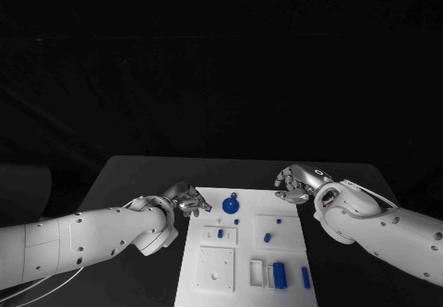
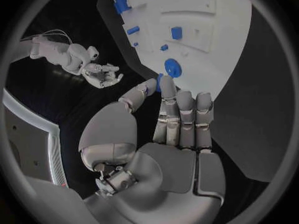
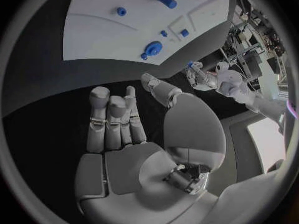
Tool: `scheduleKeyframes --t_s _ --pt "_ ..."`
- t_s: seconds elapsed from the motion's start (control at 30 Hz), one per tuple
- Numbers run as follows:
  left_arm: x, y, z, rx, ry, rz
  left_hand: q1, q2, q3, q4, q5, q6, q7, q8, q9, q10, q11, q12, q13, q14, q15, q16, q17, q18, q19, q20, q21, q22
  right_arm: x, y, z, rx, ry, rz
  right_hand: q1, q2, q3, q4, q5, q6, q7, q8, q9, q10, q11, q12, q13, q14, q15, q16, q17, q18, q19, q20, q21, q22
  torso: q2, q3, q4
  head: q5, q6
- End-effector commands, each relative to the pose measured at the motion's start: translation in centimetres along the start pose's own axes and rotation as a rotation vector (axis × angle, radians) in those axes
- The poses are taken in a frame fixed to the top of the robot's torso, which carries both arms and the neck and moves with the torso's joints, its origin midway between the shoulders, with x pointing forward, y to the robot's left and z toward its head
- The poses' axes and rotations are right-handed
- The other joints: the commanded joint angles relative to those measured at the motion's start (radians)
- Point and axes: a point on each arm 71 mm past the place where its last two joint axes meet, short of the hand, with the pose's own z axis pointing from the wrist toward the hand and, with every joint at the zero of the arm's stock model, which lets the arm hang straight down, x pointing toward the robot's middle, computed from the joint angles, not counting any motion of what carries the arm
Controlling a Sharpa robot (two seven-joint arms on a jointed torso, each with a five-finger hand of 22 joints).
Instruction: Assemble the parts on the task board
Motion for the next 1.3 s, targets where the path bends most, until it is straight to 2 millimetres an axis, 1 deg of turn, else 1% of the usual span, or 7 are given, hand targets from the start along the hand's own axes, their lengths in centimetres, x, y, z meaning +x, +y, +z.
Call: scheduleKeyframes --t_s 0.03,0.2,0.4,0.7,0.83,1.13,1.3 --pt "-0.1 -0.2 -0.5 0.063 -0.102 -0.02 0.007 -0.002 0.007 0.002 0.008 0.075 -0.039 0.039 0.098 0.023 -0.02 0.011 0.009 0.026 -0.028 0.009 0.003 0.013 0.007 -0.141 0.007 0.003 -0.1 -0.4 0.1 0.0 -0.003 0.038 0.01 -0.002 0.006 -0.002 0.006 0.009 0.009 -0.005 -0.001 -0.004 -0.001 0.0 -0.002 -0.002 0.004 -0.007 -0.001 0.046 0.0 0.0 -0.004 0.009 -0.006 0.0001 0.0037 0.004 -0.008" --pt "1.3 1.3 -1.0 0.041 -0.109 -0.045 0.003 -0.01 0.008 0.004 0.008 0.088 -0.044 0.039 0.105 0.029 -0.025 0.028 0.024 0.03 -0.036 0.024 0.011 0.015 0.016 -0.147 0.014 0.006 -0.2 -0.8 0.1 0.007 -0.006 0.037 0.011 -0.002 0.007 -0.001 0.012 0.01 0.01 -0.005 -0.002 -0.004 -0.001 0.0 -0.002 -0.002 0.004 -0.007 -0.001 0.046 0.0 0.001 -0.005 0.01 -0.009 0.0002 0.0067 0.006 -0.017" --pt "2.7 2.6 -1.3 0.005 -0.094 -0.057 -0.001 -0.013 0.009 0.004 0.02 0.097 -0.048 0.039 0.111 0.031 -0.029 0.041 0.036 0.034 -0.043 0.033 0.016 0.017 0.023 -0.151 0.019 0.009 -0.2 -1.2 0.1 0.014 -0.004 0.037 0.013 -0.002 0.009 -0.001 0.022 0.01 0.01 -0.006 -0.002 -0.004 -0.001 0.001 -0.004 -0.002 0.004 -0.007 -0.001 0.046 0.0 0.002 -0.005 0.011 -0.009 0.0002 0.0052 0.008 -0.025" --pt "3.8 3.4 -1.1 -0.079 -0.055 -0.033 -0.002 -0.018 0.009 0.003 0.027 0.107 -0.052 0.04 0.118 0.035 -0.033 0.054 0.047 0.038 -0.049 0.042 0.021 0.018 0.028 -0.155 0.024 0.012 -0.2 -1.2 0.1 0.012 0.0 0.039 0.014 -0.002 0.009 -0.002 0.037 0.01 0.01 -0.006 -0.003 -0.004 0.0 0.001 -0.005 -0.002 0.005 -0.007 -0.001 0.046 0.0 0.003 -0.005 0.012 -0.008 0.0015 0.0044 0.007 -0.034" --pt "4.4 3.7 -1.2 -0.109 -0.035 -0.014 -0.004 -0.021 0.009 0.004 0.029 0.114 -0.054 0.042 0.122 0.037 -0.034 0.062 0.054 0.039 -0.051 0.047 0.024 0.018 0.028 -0.156 0.026 0.014 -0.2 -1.2 0.1 0.012 0.003 0.04 0.014 -0.001 0.009 -0.002 0.051 0.01 0.01 -0.007 -0.004 -0.005 0.0 0.002 -0.006 -0.002 0.005 -0.007 -0.001 0.046 0.0 0.003 -0.005 0.013 -0.008 0.003 0.0036 0.009 -0.043" --pt "5.0 3.8 -1.2 -0.117 -0.014 0.045 -0.005 -0.032 0.009 0.005 0.028 0.125 -0.058 0.045 0.13 0.041 -0.037 0.078 0.069 0.041 -0.055 0.057 0.03 0.019 0.031 -0.16 0.033 0.019 -0.1 -1.1 0.1 0.011 0.005 0.042 0.014 -0.001 0.008 -0.002 0.064 0.01 0.01 -0.007 -0.005 -0.005 0.0 0.003 -0.007 -0.003 0.005 -0.007 -0.001 0.046 0.0 0.003 -0.006 0.014 -0.009 0.0024 0.0048 0.01 -0.052" --pt "5.4 3.6 -1.1 -0.096 -0.011 0.074 -0.005 -0.035 0.01 0.006 0.027 0.13 -0.06 0.047 0.134 0.043 -0.038 0.084 0.075 0.043 -0.057 0.062 0.033 0.02 0.033 -0.162 0.037 0.021 -0.1 -1.0 0.1 0.009 0.005 0.043 0.014 -0.001 0.008 -0.002 0.069 0.01 0.01 -0.007 -0.005 -0.005 0.0 0.003 -0.008 -0.003 0.005 -0.007 -0.001 0.046 0.0 0.004 -0.006 0.014 -0.008 0.0022 0.0042 0.011 -0.053"
